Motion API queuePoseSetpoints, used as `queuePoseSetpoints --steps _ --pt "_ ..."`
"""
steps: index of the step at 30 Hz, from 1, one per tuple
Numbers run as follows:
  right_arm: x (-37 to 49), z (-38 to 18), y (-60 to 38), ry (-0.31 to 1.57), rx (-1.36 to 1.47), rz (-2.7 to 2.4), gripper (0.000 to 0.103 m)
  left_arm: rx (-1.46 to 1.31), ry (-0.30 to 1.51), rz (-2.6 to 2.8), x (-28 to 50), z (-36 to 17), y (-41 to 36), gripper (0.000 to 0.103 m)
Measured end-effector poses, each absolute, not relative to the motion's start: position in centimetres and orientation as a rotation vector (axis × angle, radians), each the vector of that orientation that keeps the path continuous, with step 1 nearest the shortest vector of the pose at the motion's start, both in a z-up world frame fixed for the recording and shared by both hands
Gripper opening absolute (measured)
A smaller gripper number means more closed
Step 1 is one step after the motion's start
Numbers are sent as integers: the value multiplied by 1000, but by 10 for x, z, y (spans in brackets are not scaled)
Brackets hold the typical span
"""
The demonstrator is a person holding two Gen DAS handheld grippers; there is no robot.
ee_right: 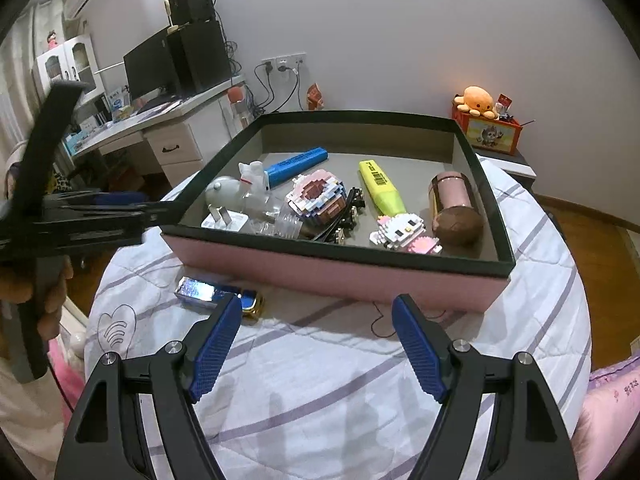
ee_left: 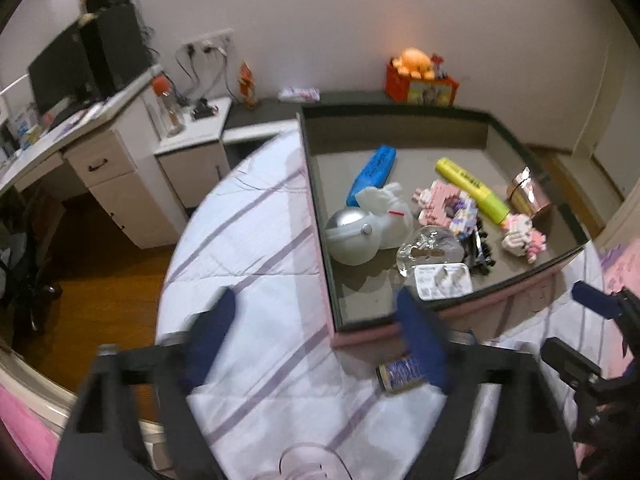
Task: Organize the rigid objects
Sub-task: 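Lower the left tool onto the blue-and-gold tin and grasp it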
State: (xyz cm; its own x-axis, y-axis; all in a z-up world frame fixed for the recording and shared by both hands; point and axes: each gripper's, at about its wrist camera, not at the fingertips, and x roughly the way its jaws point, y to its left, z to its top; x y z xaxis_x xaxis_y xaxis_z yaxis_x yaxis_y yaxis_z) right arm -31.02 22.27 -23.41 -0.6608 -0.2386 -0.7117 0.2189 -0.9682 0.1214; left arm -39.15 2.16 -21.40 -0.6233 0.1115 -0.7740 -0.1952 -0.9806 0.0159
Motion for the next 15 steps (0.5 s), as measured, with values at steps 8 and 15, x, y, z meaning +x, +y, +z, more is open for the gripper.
queuePoseSetpoints --steps 8,15 --pt "-300 -231 249 -55 1131 -2700 79 -1314 51 2636 -354 -228 38 89" --pt "-297 -235 286 -108 1140 -2734 79 -1424 85 2595 -353 -260 77 89"
